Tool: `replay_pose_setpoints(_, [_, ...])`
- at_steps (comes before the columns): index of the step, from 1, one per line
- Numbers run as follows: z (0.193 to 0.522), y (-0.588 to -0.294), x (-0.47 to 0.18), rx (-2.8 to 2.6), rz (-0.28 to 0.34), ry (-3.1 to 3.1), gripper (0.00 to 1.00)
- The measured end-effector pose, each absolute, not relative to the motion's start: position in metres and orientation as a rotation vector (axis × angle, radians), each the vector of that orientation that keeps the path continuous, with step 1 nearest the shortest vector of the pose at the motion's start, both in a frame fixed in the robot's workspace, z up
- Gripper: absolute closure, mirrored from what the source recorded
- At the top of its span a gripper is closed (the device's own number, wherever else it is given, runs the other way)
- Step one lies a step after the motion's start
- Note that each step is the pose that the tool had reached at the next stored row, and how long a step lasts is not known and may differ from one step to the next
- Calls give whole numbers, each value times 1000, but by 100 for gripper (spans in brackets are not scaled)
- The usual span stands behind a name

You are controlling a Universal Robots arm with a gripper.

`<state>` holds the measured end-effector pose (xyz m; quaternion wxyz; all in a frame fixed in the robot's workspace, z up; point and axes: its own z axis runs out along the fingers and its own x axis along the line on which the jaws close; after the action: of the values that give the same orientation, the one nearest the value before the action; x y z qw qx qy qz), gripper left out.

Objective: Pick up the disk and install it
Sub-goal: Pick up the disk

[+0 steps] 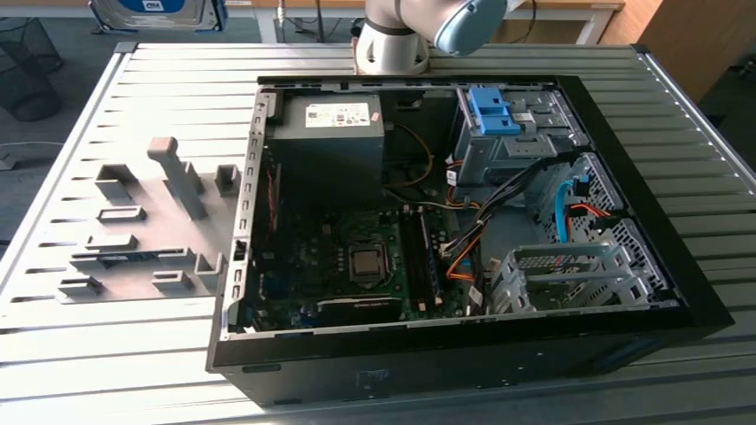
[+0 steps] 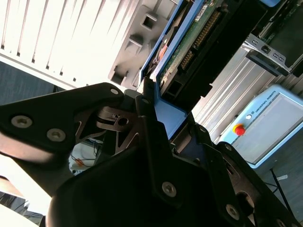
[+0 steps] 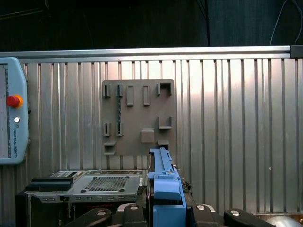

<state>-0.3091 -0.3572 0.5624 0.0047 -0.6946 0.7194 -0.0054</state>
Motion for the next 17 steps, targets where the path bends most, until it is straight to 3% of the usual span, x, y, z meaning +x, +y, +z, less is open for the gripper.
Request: replay_pose_setpoints(17, [562, -357, -300, -2176, -17, 2253, 64])
